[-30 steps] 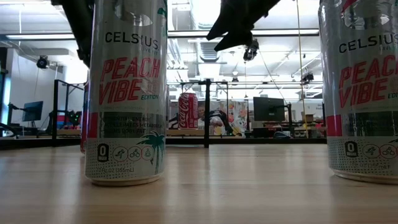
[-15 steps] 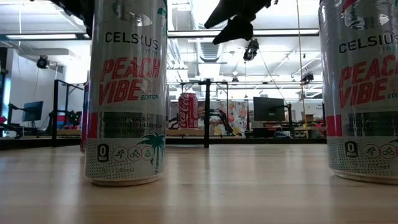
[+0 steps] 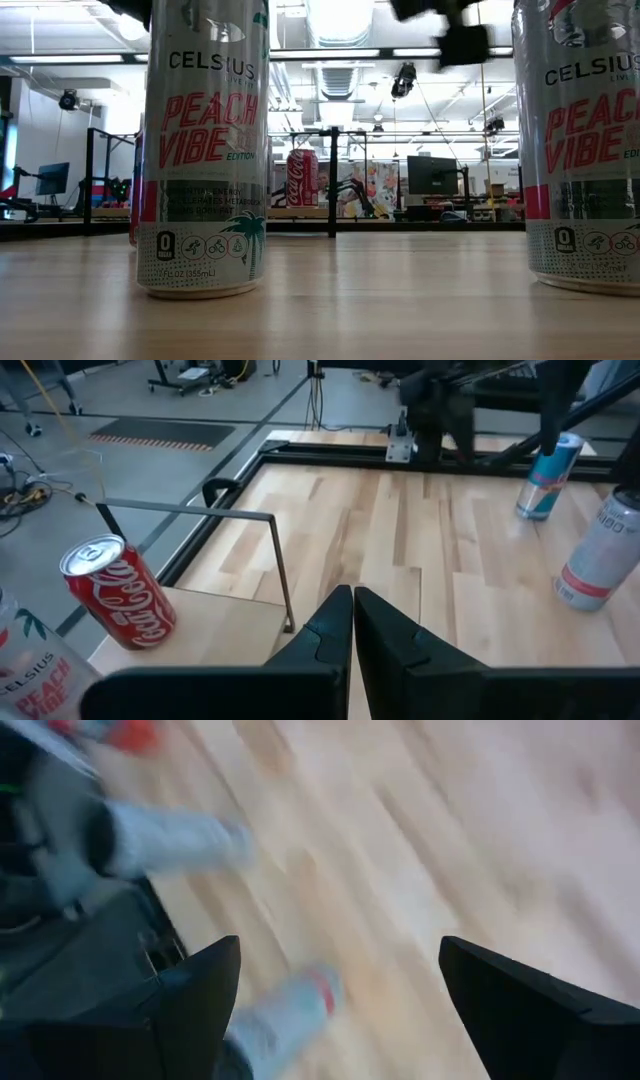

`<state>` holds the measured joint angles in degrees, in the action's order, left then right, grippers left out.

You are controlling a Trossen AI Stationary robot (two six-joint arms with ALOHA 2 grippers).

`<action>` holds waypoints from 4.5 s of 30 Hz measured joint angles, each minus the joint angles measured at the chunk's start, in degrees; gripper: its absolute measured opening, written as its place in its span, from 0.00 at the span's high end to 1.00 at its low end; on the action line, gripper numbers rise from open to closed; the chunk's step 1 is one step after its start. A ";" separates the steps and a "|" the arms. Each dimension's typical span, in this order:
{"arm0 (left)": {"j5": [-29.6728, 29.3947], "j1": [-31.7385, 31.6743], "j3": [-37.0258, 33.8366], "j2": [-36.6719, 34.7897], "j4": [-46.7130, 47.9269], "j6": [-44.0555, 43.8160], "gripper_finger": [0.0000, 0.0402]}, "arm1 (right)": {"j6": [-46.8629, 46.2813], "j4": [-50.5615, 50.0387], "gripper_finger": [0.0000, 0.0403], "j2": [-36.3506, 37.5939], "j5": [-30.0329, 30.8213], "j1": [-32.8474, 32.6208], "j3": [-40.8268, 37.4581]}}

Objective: Place canned beverage on shelf
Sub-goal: Put the right blue soda can on the shelf aligned with the other blue soda can

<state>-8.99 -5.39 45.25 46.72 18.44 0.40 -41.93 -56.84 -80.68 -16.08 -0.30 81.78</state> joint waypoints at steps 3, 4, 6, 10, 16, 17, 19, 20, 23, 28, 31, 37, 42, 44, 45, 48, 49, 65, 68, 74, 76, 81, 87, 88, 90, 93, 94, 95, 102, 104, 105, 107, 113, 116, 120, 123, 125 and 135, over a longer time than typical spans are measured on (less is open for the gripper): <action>0.00 0.00 0.00 0.96 0.00 0.06 1.00 | -9.62 -10.23 0.18 0.00 0.02 -1.91 0.00; 0.00 0.00 0.00 1.24 0.00 0.07 1.00 | -12.98 -14.11 0.18 0.00 0.00 -2.53 0.00; 0.00 0.00 -0.02 1.64 0.00 0.07 1.00 | -19.38 -23.05 0.18 0.00 -0.77 -4.01 0.18; -0.01 0.00 0.02 1.99 -0.08 0.09 1.00 | -28.14 -33.11 0.18 0.23 -5.05 -8.30 0.30; 0.02 1.06 -0.02 2.15 -7.84 -0.34 1.00 | -35.57 -31.55 0.18 1.21 -4.64 -14.42 -0.14; 0.05 1.67 -0.02 2.33 -10.08 -0.35 1.00 | -36.65 -32.21 0.18 1.00 -4.33 -15.44 -0.26; 0.15 2.94 -0.02 2.39 -12.68 -0.14 1.00 | -38.85 -32.95 0.18 0.68 -3.93 -17.49 -0.61; 0.15 3.66 -0.02 2.58 -13.64 0.03 1.00 | -39.76 -33.06 0.18 0.66 -3.88 -18.58 -0.93; 0.13 6.04 -0.04 2.75 -14.91 0.33 1.00 | -41.43 -33.14 0.18 0.66 -3.98 -21.67 -1.40; 0.12 10.85 -0.68 3.72 -16.34 0.33 1.00 | -45.76 -33.11 0.18 0.85 -3.41 -25.65 -2.06; -0.16 14.22 -1.20 4.68 -18.09 0.33 1.00 | -47.89 -33.14 0.18 0.97 -3.39 -28.24 -2.85; -4.70 20.29 -1.25 6.84 -19.87 0.17 1.00 | -54.01 -32.95 0.18 1.09 -3.37 -33.33 -4.32; -8.58 24.18 -1.25 8.20 -19.86 0.16 1.00 | -58.23 -29.74 0.18 1.09 -3.30 -37.33 -5.61; -9.98 25.37 -1.25 8.63 -20.03 0.16 1.00 | -60.02 -28.74 0.18 1.08 -2.32 -38.78 -6.30; -10.38 25.92 -1.25 8.88 -20.07 0.15 1.00 | -60.69 -28.23 0.18 1.07 -1.84 -39.41 -6.65; -11.78 27.24 -1.25 9.59 -20.49 0.15 1.00 | -62.15 -26.27 0.18 1.04 -0.59 -41.17 -7.53; -12.13 27.60 -1.25 9.83 -20.76 0.15 1.00 | -62.44 -25.19 0.18 0.98 0.44 -41.62 -7.63; -14.49 31.77 -1.25 12.33 -22.86 -0.27 1.00 | -65.04 -22.12 0.18 0.94 7.70 -43.95 -10.61; -14.50 32.59 -1.25 12.33 -22.84 -0.28 1.00 | -64.74 -19.50 0.18 0.92 7.70 -43.97 -12.94; -14.52 33.65 -1.25 12.33 -22.80 -0.29 1.00 | -63.91 -8.66 0.18 0.90 7.17 -43.97 -19.76; -14.53 33.83 -1.25 12.31 -22.78 -0.31 1.00 | -63.91 -5.46 0.18 0.90 7.12 -43.97 -21.90; -14.53 33.99 -1.22 12.31 -22.75 -0.53 1.00 | -64.08 -1.71 0.18 0.90 7.13 -43.97 -26.04; -14.56 34.12 -1.22 12.28 -22.72 -0.95 1.00 | -65.11 -0.91 0.18 0.96 7.17 -43.97 -27.67; -14.56 34.12 -1.22 12.28 -22.71 -0.96 1.00 | -65.40 -0.91 0.19 0.96 7.15 -43.97 -27.62; -14.56 34.12 -1.22 12.28 -22.71 -0.96 1.00 | -65.91 -1.16 0.20 0.95 7.14 -43.97 -27.27; -14.56 34.12 -1.22 12.28 -22.71 -0.96 1.00 | -66.07 -1.31 0.26 0.83 7.15 -43.95 -26.58; -14.56 34.12 -1.22 12.28 -22.71 -0.96 1.00 | -66.11 -1.24 0.30 0.85 7.15 -43.95 -26.39; -14.56 34.12 -1.22 12.28 -22.71 -0.94 1.00 | -66.12 -1.29 0.33 0.85 7.17 -43.95 -26.23; -14.56 34.13 -1.22 12.28 -22.71 -0.96 1.00 | -66.09 -1.37 0.48 0.85 7.15 -43.95 -25.90; -14.56 34.12 -1.22 12.28 -22.71 -0.96 1.00 | -66.09 -1.44 0.48 0.89 7.00 -43.95 -25.90; -14.56 34.12 -1.22 12.28 -22.71 -0.94 1.00 | -66.09 -1.61 0.48 1.09 6.80 -43.92 -25.90; -14.56 34.12 -1.22 12.28 -22.71 -0.94 1.00 | -66.21 -2.44 0.48 1.80 6.65 -43.72 -25.90; -14.57 34.12 -1.22 12.28 -22.71 -0.94 1.00 | -66.95 -9.54 0.45 4.41 5.73 -42.62 -24.10; -14.56 34.12 -1.22 12.28 -22.73 -0.92 1.00 | -66.15 -16.58 0.45 4.61 7.29 -41.62 -19.69; -14.56 34.12 -1.22 12.28 -22.71 -0.92 1.00 | -63.48 -22.85 0.44 4.55 14.76 -40.17 -11.76; -14.57 34.12 -1.24 12.28 -22.38 -0.92 1.00 | -60.00 -25.27 0.44 4.53 22.76 -39.02 -5.85; -14.59 34.12 -1.43 12.27 -22.43 -0.92 1.00 | -56.41 -25.97 0.44 4.52 28.22 -38.06 -2.28; -15.61 34.12 -2.34 14.00 -23.29 -0.97 1.00 | -28.26 -19.23 0.44 4.50 43.02 -27.80 8.94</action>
<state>-24.60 28.73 42.92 60.72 -4.85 -0.56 -70.20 -76.07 -76.18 26.94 -28.11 90.72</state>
